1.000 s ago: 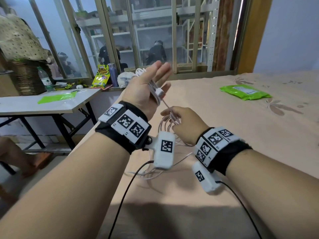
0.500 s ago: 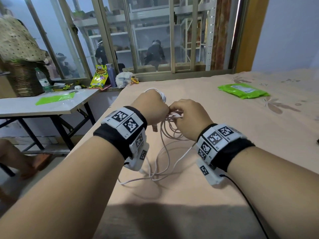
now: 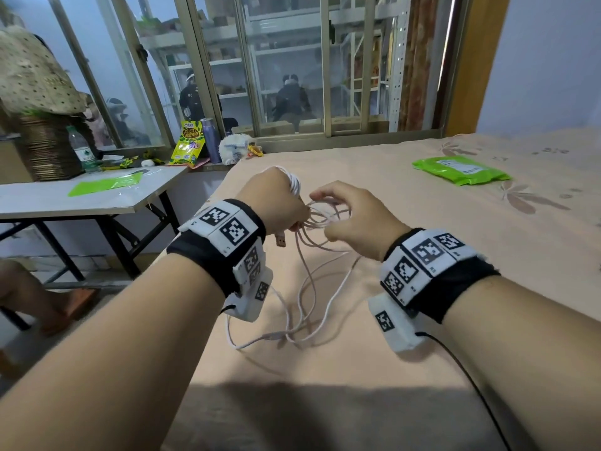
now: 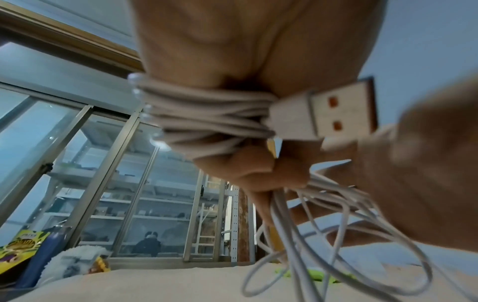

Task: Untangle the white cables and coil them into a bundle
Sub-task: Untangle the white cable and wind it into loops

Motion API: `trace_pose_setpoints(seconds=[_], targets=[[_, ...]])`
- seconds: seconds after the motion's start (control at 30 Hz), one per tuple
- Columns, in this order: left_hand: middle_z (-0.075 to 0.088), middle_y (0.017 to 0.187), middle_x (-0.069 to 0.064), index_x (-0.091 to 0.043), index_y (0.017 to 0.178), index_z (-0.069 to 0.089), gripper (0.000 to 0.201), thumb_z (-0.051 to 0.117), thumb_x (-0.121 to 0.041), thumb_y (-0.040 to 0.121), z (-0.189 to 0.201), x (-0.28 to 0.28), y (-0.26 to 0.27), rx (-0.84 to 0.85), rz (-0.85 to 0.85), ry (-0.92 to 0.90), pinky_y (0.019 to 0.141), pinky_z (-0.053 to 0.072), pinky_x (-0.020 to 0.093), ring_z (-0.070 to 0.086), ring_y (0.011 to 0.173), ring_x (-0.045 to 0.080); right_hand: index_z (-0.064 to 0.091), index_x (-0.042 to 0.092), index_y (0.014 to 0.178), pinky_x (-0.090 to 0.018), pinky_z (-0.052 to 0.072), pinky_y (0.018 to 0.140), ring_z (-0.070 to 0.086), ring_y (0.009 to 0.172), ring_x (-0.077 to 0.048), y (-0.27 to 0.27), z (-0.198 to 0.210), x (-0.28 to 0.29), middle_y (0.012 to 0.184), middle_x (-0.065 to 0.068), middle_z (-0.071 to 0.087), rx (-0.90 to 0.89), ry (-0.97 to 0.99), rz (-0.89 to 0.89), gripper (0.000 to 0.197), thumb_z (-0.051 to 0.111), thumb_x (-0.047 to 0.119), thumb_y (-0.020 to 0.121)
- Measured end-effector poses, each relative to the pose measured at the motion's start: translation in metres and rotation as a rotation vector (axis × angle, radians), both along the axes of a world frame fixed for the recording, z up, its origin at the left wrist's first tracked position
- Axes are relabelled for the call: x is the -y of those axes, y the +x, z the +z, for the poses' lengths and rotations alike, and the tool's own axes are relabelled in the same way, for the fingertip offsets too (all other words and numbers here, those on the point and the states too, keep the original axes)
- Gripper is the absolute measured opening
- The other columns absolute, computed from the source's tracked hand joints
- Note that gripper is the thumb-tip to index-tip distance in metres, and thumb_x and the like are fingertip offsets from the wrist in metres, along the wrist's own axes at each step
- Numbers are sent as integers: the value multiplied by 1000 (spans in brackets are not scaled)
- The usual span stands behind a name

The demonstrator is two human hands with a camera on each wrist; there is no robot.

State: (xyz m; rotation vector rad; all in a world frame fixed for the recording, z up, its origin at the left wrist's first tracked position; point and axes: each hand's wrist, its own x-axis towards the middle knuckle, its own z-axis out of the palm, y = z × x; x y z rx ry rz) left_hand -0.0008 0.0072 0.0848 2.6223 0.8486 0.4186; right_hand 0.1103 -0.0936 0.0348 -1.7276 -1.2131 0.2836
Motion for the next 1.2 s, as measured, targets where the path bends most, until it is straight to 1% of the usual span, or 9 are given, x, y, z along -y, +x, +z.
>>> trace_pose_setpoints(seconds=[0.07,0.2,0.47,0.8,0.9,1.0,1.07,1.13,1.2], targets=[[72,64,9,-7,69,74,18,65,-19,79,-6,-2,2,24,-34,30,54,54,32,66,54,25,65,23,102,-29,49,89,62,101,-18,-1,2,-3,104,-3,66,-188,72,5,31,65,6,76],[71,64,6,-10,76,75,14,68,-21,79,-13,-1,3,92,-100,56,60,56,32,68,62,23,67,30,79,-37,54,80,65,82,-19,4,2,-5,84,3,70,92,25,-175,8,66,22,79],[71,80,1,-20,91,70,11,70,-28,83,-16,4,6,189,17,161,73,58,35,67,73,20,60,15,104,-35,43,72,57,83,-33,-7,4,-1,97,-10,65,657,-249,-412,23,42,24,95],[62,67,-5,-16,84,71,13,58,-17,86,-6,4,-5,331,-41,166,61,52,29,59,58,13,51,5,74,-31,38,65,48,65,-30,20,9,4,71,-11,52,185,-308,-586,19,45,12,90],[65,61,2,-15,74,72,21,65,-31,85,-2,1,-10,283,-35,157,57,53,28,61,56,16,52,3,69,-30,38,61,47,56,-26,29,11,8,69,-13,55,75,-328,-648,18,49,8,86],[54,47,0,-15,63,68,31,72,-40,81,-1,2,-11,226,-43,156,54,51,28,52,44,13,65,6,91,-28,41,71,61,86,-31,26,14,1,89,-11,64,74,-218,-541,17,49,7,86],[51,45,-3,-13,68,71,28,70,-35,84,3,4,-10,249,-70,145,55,50,29,49,42,12,66,14,116,-30,46,93,59,111,-20,17,16,-7,117,-5,66,8,-47,-290,39,51,1,83],[52,44,-2,-13,67,71,31,67,-38,85,6,6,-9,281,-107,156,52,50,31,50,41,14,68,7,115,-35,48,98,62,106,-16,5,17,-11,113,-13,69,-89,69,-12,42,52,-8,79],[59,50,2,-15,67,71,32,66,-41,85,8,7,-9,317,-130,148,50,51,32,53,43,15,70,-2,100,-26,52,84,63,84,-14,0,19,-10,92,-17,70,-136,99,129,34,50,-17,78]])
